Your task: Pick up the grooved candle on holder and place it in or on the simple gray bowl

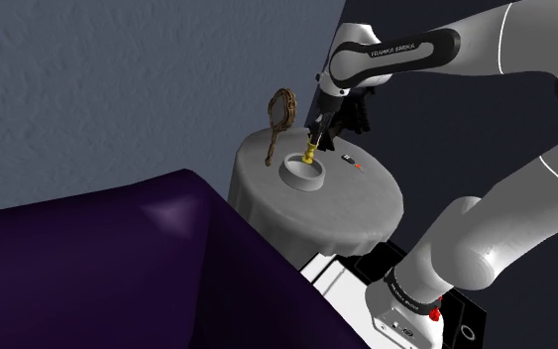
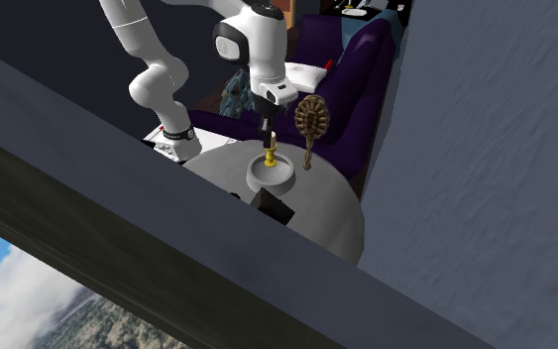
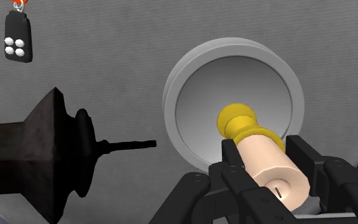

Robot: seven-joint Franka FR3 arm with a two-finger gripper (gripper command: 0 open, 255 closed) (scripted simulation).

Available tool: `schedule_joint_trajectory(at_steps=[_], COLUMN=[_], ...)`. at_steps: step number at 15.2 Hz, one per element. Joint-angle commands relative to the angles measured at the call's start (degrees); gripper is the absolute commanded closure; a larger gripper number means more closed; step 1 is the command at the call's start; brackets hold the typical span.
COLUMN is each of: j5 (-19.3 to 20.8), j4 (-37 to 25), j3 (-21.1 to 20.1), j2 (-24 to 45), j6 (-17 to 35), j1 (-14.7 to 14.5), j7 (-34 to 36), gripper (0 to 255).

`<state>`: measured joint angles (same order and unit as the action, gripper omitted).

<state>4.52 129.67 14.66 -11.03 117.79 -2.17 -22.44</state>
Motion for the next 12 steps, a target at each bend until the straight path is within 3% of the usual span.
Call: schedule_joint_trajectory(at_steps=[1, 10, 11, 12], j5=[0.0, -0.1, -0.1, -0.1], j4=[1.2, 2.0, 2.0, 2.0], j3=[0.2, 0.2, 0.2, 0.2], j2=[0.4, 1.0, 1.0, 1.0], j6=[1.6, 3.0, 3.0, 3.0], j1=[0.1, 0.1, 0.1, 0.1], j7=[-0.2, -0.2, -0.2, -0.2], gripper=[255, 255, 0, 0])
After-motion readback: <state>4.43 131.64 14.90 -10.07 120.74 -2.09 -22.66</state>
